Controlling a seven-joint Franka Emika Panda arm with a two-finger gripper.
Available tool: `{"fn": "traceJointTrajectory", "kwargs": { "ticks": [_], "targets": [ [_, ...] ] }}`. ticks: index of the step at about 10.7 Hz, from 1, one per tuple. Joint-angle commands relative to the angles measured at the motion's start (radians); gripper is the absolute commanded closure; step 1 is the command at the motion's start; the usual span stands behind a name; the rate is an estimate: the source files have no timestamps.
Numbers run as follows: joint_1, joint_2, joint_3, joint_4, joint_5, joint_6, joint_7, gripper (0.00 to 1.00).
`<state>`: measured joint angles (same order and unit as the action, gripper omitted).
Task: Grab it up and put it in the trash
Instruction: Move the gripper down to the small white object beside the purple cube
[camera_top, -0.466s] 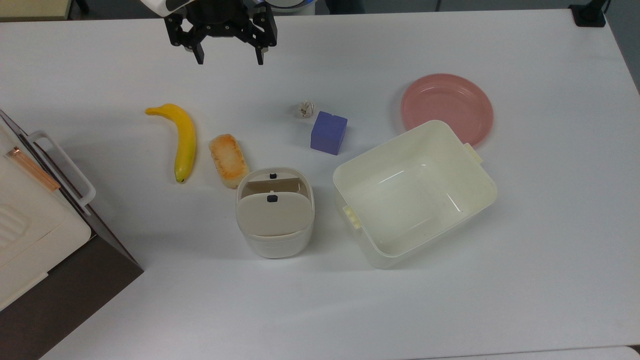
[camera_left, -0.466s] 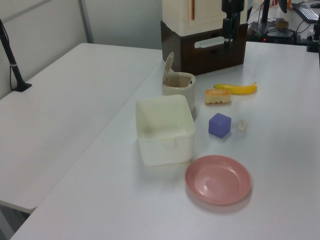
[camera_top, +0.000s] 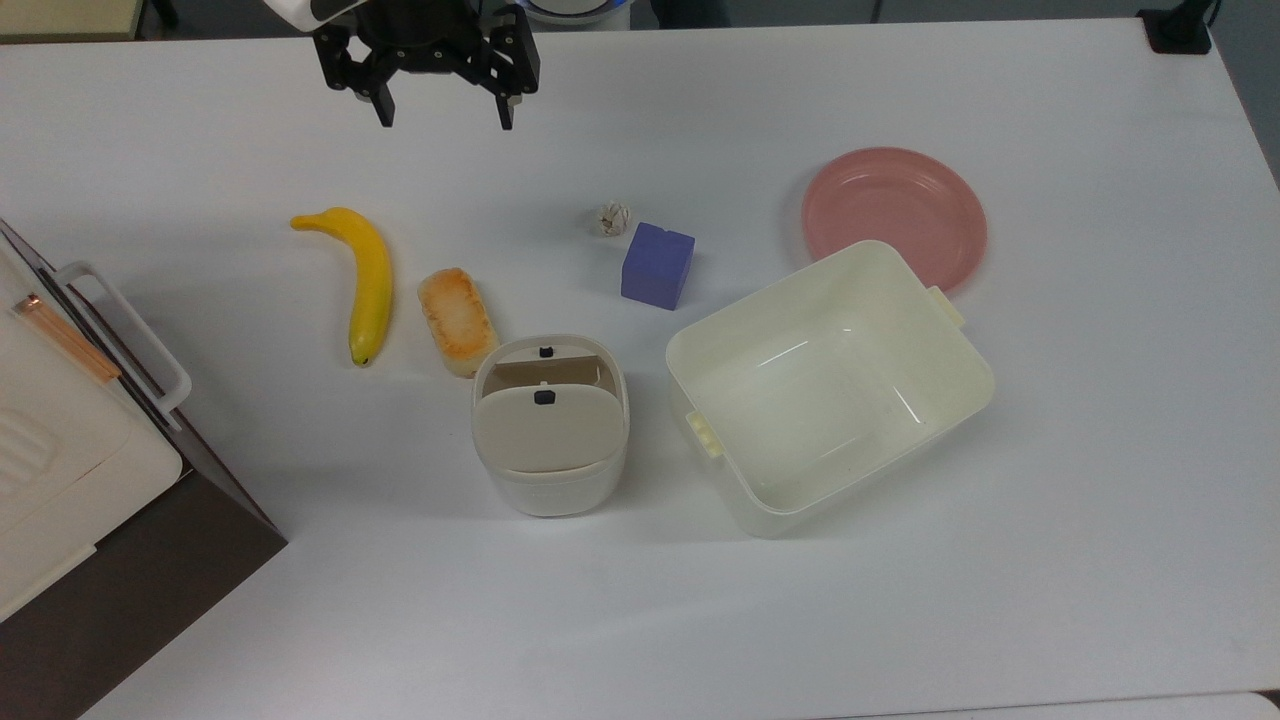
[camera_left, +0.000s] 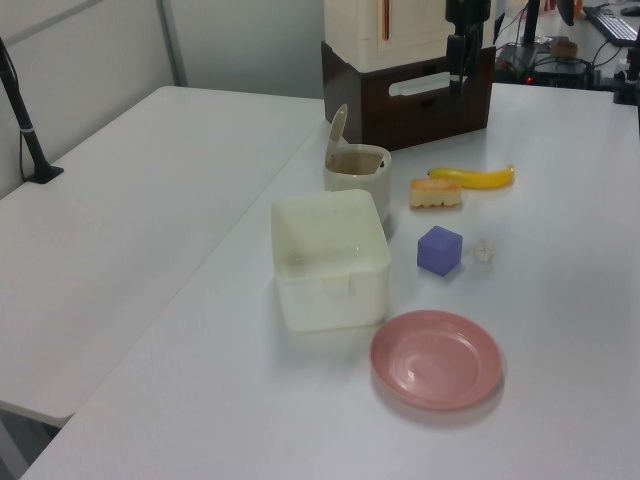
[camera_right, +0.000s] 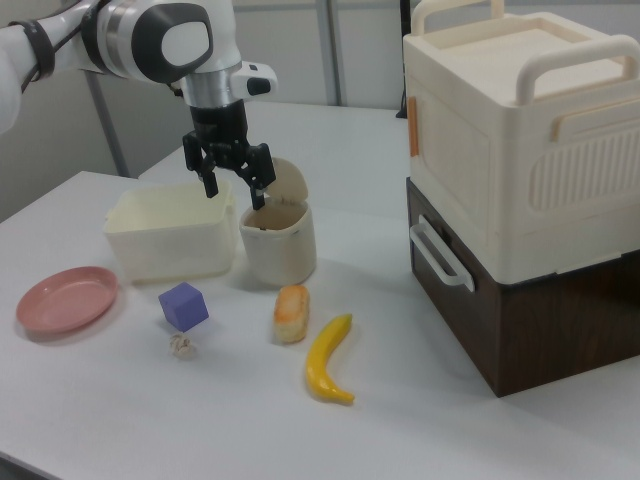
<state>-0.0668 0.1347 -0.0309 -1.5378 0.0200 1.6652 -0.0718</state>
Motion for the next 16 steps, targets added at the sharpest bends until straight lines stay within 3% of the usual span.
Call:
{"fn": "traceJointTrajectory", "kwargs": {
  "ticks": [1, 7, 9, 13, 16],
  "targets": [
    [0.010, -0.010, 0.005, -0.033, -0.011, -0.013, -0.011, 0.00],
    [0.139, -0.021, 0.006, -0.195, -0.015, 0.001, -0.003, 0.00],
    [0.171, -0.023, 0.005, -0.275, -0.017, 0.088, -0.003, 0.00],
    [0.291, -0.020, 0.006, -0.534, -0.158, 0.362, 0.061, 0.03],
    [0.300, 0.003, 0.006, -0.596, -0.212, 0.465, 0.061, 0.07]
  ]
}}
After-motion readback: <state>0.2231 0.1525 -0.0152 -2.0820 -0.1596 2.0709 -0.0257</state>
